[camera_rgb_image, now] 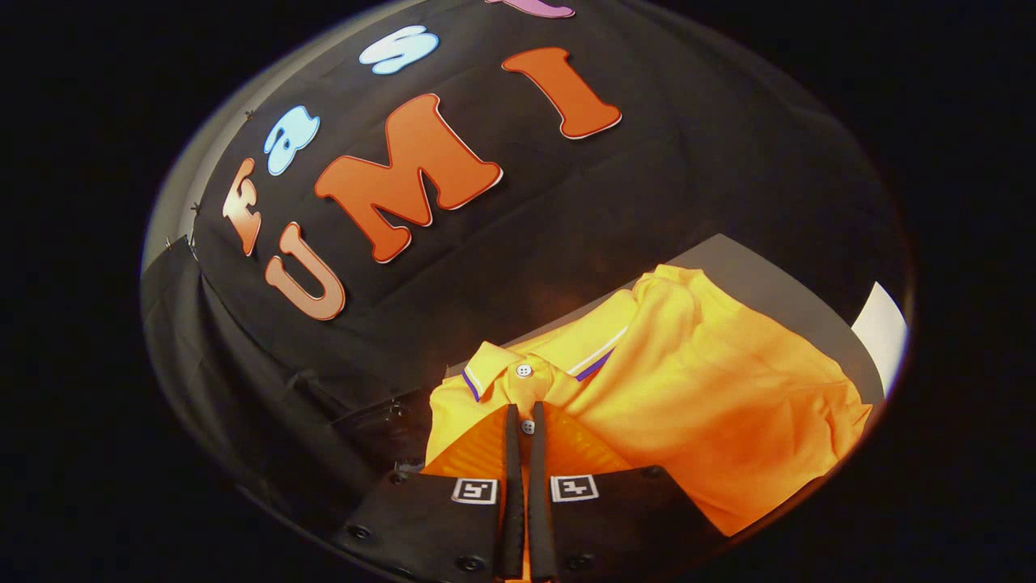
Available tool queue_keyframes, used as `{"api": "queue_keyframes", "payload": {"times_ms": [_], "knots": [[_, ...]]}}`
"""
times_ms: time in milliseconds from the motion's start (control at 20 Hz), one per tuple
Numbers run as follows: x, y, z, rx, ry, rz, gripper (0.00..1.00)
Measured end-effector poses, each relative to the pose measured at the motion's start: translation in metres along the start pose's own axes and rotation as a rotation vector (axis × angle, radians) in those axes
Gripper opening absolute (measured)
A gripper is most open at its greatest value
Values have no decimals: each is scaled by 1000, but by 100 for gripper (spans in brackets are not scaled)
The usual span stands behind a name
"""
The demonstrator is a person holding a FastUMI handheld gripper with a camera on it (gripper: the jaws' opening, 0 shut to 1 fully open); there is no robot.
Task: Put the clothes into the washing machine and then close the washing machine lid.
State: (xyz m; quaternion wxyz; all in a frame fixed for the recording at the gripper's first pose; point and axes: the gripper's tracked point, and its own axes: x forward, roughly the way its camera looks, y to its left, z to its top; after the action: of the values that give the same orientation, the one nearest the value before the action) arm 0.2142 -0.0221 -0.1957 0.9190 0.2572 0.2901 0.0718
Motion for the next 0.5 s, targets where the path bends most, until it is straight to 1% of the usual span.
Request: {"api": "queue_keyframes", "payload": {"times_ms": [150,300,500], "knots": [[-19,31,9,25,-37,29,10],[-38,70,16,72,-73,91,10],[-68,113,5,51,-102,118,10]]}}
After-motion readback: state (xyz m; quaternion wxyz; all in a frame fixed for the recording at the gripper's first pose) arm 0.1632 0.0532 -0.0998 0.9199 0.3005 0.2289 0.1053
